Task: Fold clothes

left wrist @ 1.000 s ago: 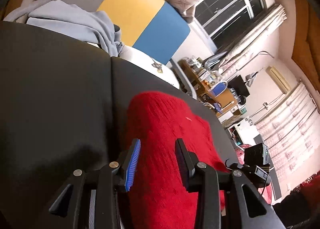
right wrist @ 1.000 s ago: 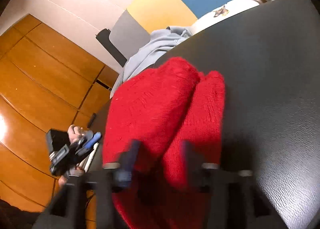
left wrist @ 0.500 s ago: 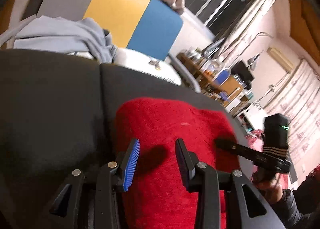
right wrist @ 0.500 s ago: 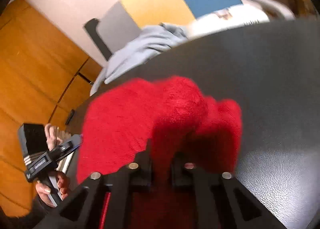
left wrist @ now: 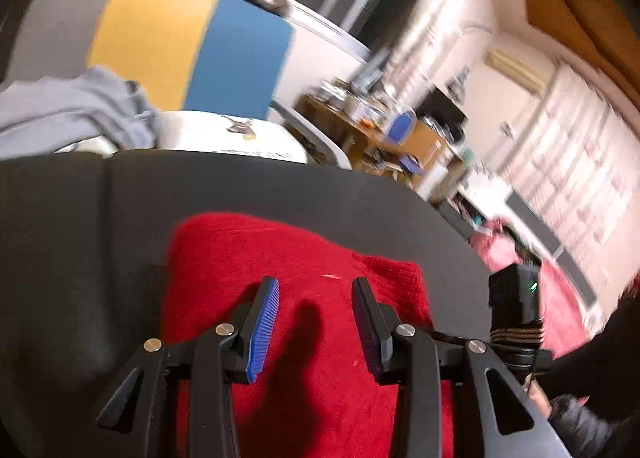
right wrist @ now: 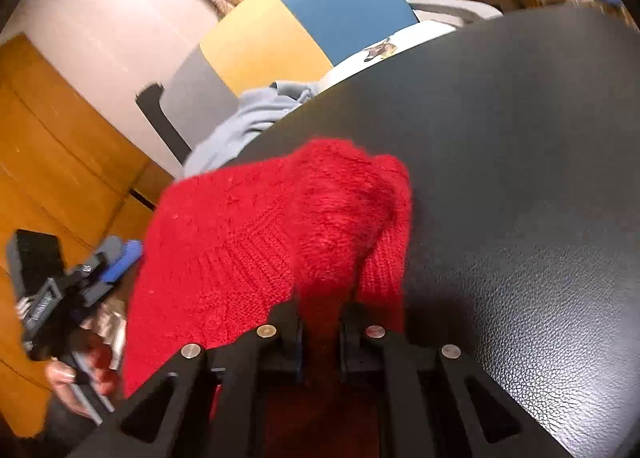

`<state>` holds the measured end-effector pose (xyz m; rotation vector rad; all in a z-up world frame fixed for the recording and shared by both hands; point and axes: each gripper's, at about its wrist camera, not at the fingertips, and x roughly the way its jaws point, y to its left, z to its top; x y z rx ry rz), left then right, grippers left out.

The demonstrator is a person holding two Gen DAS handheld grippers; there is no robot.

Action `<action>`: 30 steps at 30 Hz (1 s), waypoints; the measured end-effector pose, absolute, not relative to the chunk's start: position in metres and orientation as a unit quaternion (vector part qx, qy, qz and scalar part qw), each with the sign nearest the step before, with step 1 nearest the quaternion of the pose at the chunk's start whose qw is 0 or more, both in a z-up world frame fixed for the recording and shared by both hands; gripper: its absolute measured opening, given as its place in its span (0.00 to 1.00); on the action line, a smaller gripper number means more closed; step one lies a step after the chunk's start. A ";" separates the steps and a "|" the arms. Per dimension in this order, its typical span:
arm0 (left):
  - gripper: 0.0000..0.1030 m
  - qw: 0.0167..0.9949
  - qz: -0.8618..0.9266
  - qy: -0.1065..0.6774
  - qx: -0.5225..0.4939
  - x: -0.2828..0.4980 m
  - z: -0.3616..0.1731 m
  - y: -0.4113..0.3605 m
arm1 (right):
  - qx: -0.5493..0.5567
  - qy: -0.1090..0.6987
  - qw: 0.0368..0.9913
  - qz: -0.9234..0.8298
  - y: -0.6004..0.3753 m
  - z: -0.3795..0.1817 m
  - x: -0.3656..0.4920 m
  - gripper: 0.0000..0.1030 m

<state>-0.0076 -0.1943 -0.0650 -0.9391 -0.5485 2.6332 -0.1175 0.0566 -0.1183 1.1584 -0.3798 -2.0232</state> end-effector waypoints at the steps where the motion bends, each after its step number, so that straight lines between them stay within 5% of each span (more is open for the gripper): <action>1: 0.37 0.151 0.908 -0.192 -0.339 -0.015 -0.072 -0.190 | 0.451 -0.149 0.383 -0.792 0.059 -0.119 -0.118 0.11; 5: 0.34 0.167 0.886 -0.196 -0.386 -0.040 -0.088 -0.175 | 0.454 -0.161 0.389 -0.785 0.081 -0.123 -0.123 0.12; 8: 0.30 0.163 0.880 -0.193 -0.402 -0.045 -0.087 -0.173 | 0.464 -0.213 0.425 -0.748 0.108 -0.117 -0.120 0.29; 10: 0.29 0.162 0.877 -0.191 -0.410 -0.047 -0.087 -0.172 | 0.471 -0.225 0.474 -0.709 0.119 -0.112 -0.107 0.65; 12: 0.28 0.159 0.876 -0.190 -0.414 -0.047 -0.086 -0.172 | 0.486 -0.224 0.521 -0.665 0.125 -0.111 -0.086 0.80; 20: 0.28 0.148 0.897 -0.037 -0.414 -0.027 -0.081 -0.141 | 0.525 -0.165 0.633 -0.544 0.074 -0.119 -0.038 0.90; 24: 0.28 0.186 0.887 -0.076 -0.416 -0.018 -0.084 -0.149 | 0.590 -0.080 0.681 -0.427 0.060 -0.126 -0.029 0.90; 27: 0.27 0.189 0.891 -0.082 -0.403 -0.009 -0.086 -0.148 | 0.654 0.006 0.624 -0.427 0.089 -0.147 -0.024 0.86; 30: 0.27 0.168 0.898 -0.090 -0.396 -0.006 -0.086 -0.145 | 0.628 -0.065 0.605 -0.486 0.125 -0.137 -0.036 0.86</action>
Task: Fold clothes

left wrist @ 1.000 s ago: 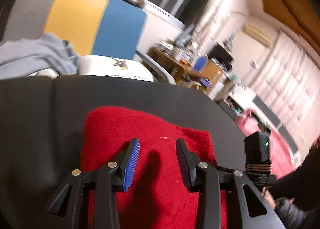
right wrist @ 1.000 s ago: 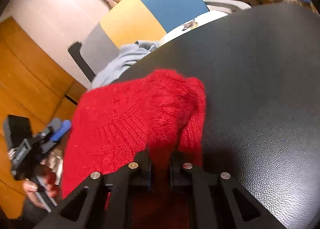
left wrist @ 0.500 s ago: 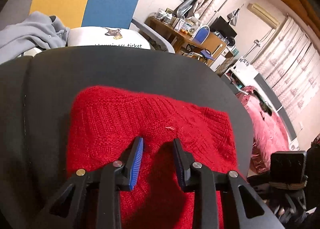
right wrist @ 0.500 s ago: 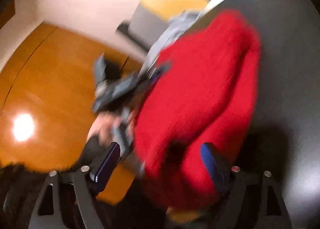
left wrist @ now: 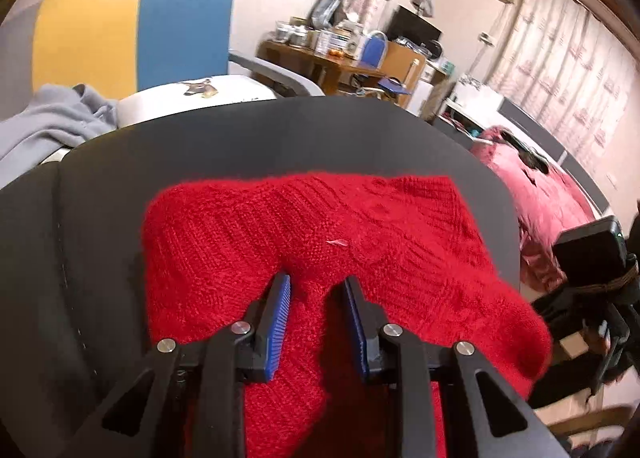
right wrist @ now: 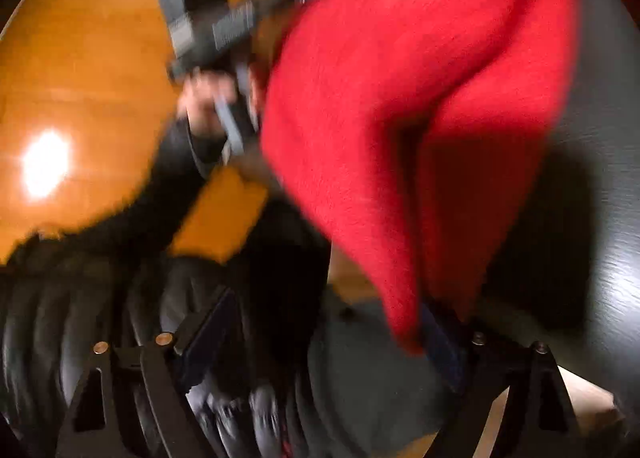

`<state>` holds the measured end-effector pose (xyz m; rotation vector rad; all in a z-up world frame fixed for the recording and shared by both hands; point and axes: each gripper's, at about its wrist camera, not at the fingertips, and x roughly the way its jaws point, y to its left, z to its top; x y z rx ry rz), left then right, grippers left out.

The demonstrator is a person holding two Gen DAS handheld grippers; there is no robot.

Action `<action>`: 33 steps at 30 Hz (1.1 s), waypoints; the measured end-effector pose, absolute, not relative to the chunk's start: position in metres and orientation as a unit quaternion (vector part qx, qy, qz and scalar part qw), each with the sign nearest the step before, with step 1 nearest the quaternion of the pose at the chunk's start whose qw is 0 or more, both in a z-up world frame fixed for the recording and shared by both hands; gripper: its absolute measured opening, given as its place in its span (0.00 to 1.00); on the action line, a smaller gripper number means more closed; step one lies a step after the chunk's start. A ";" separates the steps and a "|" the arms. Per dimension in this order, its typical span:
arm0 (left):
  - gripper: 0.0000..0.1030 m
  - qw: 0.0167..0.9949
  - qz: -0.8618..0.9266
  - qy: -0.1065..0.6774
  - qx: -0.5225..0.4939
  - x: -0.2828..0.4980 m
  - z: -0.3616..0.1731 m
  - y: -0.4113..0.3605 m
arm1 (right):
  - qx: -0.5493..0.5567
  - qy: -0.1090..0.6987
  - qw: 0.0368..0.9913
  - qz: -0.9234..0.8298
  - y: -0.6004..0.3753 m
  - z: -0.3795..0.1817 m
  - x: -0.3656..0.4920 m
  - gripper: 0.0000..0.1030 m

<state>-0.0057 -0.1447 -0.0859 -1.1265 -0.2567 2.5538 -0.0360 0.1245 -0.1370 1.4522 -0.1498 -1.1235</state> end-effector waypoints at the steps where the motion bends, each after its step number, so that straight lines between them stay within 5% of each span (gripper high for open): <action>1: 0.27 0.164 0.898 -0.104 -0.395 -0.005 -0.085 -0.146 | 0.612 -0.094 0.600 -0.507 0.133 -0.133 -0.039 0.88; 14: 0.35 0.148 0.924 -0.119 -0.333 0.018 -0.071 -0.139 | 0.497 -0.211 0.507 -0.672 0.115 -0.113 -0.081 0.88; 15: 0.35 0.151 0.925 -0.123 -0.326 0.021 -0.069 -0.140 | 0.495 -0.213 0.501 -0.678 0.109 -0.114 -0.087 0.78; 18: 0.36 0.170 0.927 -0.139 -0.304 0.029 -0.063 -0.142 | 0.493 -0.133 0.469 -0.721 0.088 -0.106 -0.091 0.19; 23: 0.41 0.206 0.914 -0.100 -0.335 0.029 -0.091 -0.122 | 0.460 0.037 0.385 -0.799 0.084 -0.096 -0.082 0.19; 29: 0.41 0.189 0.920 -0.101 -0.328 0.029 -0.088 -0.123 | 0.464 -0.079 0.386 -0.793 0.108 -0.120 -0.097 0.23; 32: 0.41 0.172 0.925 -0.095 -0.325 0.034 -0.086 -0.120 | 0.463 -0.073 0.385 -0.795 0.108 -0.113 -0.101 0.41; 33: 0.41 0.165 0.927 -0.093 -0.324 0.038 -0.082 -0.117 | 0.464 -0.065 0.380 -0.797 0.107 -0.109 -0.102 0.55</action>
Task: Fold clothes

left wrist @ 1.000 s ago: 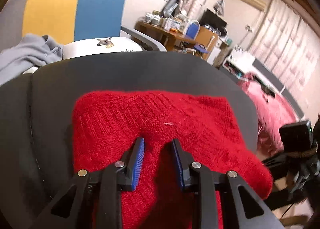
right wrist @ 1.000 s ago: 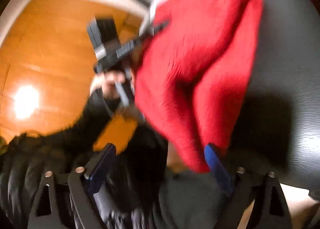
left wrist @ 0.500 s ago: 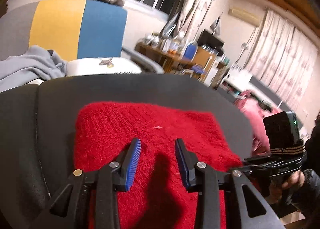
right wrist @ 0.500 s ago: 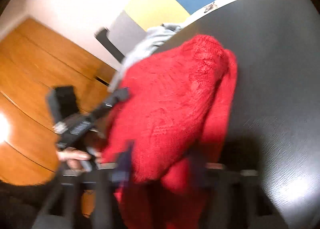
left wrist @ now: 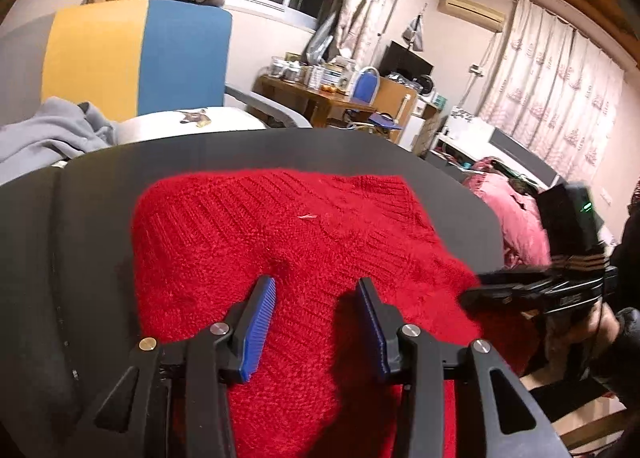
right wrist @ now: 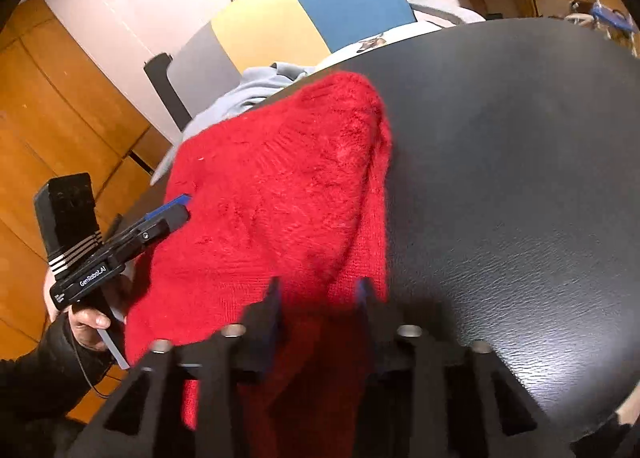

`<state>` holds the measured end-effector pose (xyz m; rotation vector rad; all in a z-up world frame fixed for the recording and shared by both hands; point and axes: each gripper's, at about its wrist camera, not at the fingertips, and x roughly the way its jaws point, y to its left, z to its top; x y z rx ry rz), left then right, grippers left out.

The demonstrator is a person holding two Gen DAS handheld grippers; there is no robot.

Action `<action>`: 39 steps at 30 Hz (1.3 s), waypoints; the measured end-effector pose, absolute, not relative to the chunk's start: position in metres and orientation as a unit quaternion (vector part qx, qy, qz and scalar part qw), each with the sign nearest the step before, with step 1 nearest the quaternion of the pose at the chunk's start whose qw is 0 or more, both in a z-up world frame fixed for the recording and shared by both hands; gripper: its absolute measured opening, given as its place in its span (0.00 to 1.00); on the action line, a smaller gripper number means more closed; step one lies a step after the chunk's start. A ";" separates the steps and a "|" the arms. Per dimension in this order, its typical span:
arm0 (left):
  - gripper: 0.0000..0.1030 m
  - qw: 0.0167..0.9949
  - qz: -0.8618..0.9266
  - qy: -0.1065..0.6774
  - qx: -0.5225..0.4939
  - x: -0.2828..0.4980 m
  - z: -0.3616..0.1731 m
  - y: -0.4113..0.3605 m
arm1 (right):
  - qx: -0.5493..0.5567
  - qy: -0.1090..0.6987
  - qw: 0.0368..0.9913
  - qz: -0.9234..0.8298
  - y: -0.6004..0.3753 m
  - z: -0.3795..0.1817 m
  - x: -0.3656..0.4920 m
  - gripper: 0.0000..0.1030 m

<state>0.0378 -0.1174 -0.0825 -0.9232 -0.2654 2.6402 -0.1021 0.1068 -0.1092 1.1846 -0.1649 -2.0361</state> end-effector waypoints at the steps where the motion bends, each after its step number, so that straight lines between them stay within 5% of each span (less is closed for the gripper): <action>1: 0.41 0.159 0.929 -0.093 -0.322 0.040 -0.079 -0.118 | 0.460 -0.053 0.375 -0.803 0.105 -0.103 -0.103 0.65; 7: 0.42 0.142 0.926 -0.174 -0.305 0.036 -0.060 -0.156 | 0.386 -0.003 0.417 -0.823 0.073 -0.052 -0.095 0.65; 12: 0.43 0.144 0.929 -0.166 -0.299 0.015 -0.042 -0.174 | 0.379 0.087 0.459 -0.799 0.041 -0.051 -0.068 0.66; 19: 0.44 0.096 0.914 -0.074 -0.388 -0.058 -0.077 -0.158 | 0.426 0.101 0.396 -0.807 0.046 -0.110 -0.075 1.00; 26: 0.46 0.068 0.909 -0.042 -0.410 -0.105 -0.093 -0.173 | 0.400 0.096 0.378 -0.829 0.022 -0.124 -0.104 1.00; 39: 0.46 0.048 0.923 -0.066 -0.376 -0.077 -0.070 -0.177 | 0.363 0.081 0.395 -0.840 0.027 -0.092 -0.106 0.99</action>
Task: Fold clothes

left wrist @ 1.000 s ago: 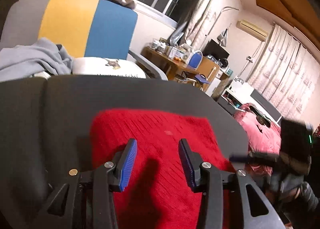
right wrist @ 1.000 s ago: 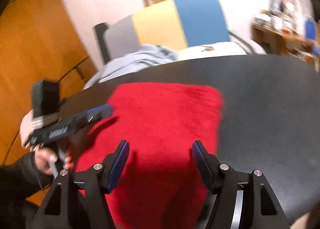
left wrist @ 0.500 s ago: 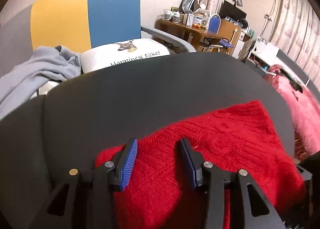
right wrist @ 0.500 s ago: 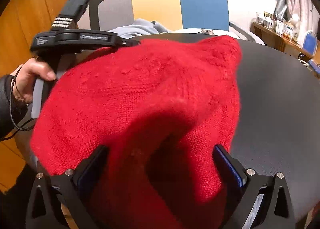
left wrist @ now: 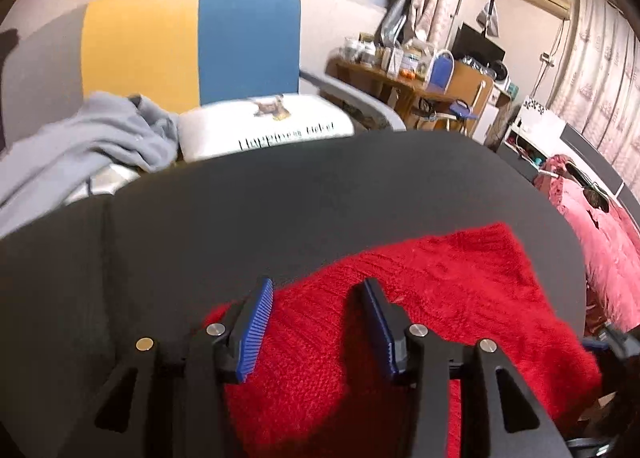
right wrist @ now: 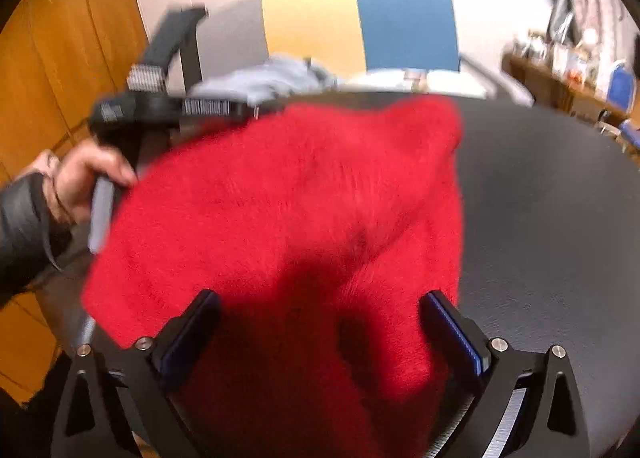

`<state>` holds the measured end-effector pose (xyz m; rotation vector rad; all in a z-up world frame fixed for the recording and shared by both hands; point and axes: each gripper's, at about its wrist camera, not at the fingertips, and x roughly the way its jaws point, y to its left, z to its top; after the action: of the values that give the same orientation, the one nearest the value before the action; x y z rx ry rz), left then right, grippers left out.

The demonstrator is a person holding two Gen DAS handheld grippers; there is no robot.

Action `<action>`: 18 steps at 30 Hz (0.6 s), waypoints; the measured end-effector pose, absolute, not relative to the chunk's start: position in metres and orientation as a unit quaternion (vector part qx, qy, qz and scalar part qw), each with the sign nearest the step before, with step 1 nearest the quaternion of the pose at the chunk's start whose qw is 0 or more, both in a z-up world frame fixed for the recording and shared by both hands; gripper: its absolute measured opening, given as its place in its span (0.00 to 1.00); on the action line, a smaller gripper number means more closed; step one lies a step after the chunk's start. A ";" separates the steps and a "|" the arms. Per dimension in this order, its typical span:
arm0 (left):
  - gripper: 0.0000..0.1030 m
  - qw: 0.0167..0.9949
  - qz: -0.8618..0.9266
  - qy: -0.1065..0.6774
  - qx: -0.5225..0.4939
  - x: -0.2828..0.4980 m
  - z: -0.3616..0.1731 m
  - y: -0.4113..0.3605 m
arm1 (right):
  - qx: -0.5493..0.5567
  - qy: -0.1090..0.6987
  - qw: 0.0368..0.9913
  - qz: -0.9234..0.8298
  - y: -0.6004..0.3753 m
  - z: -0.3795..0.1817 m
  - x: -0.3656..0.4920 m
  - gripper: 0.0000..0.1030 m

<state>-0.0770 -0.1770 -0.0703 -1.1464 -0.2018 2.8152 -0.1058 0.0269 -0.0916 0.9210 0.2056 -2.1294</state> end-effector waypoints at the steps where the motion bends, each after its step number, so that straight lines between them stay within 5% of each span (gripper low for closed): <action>1: 0.46 0.044 0.926 -0.064 -0.370 -0.071 -0.066 -0.177 | 0.349 0.079 0.400 -0.844 0.032 -0.082 -0.101 0.99; 8: 0.45 0.042 0.931 -0.063 -0.357 -0.037 -0.061 -0.180 | 0.337 0.087 0.491 -0.798 0.023 -0.054 -0.082 0.99; 18: 0.54 0.043 0.912 -0.102 -0.394 -0.052 -0.088 -0.178 | 0.399 0.084 0.423 -0.809 0.035 -0.118 -0.114 1.00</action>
<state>-0.0521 -0.1781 -0.0882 -1.2060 -0.3107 2.7908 -0.1142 0.0352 -0.1179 0.9979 0.2102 -2.0249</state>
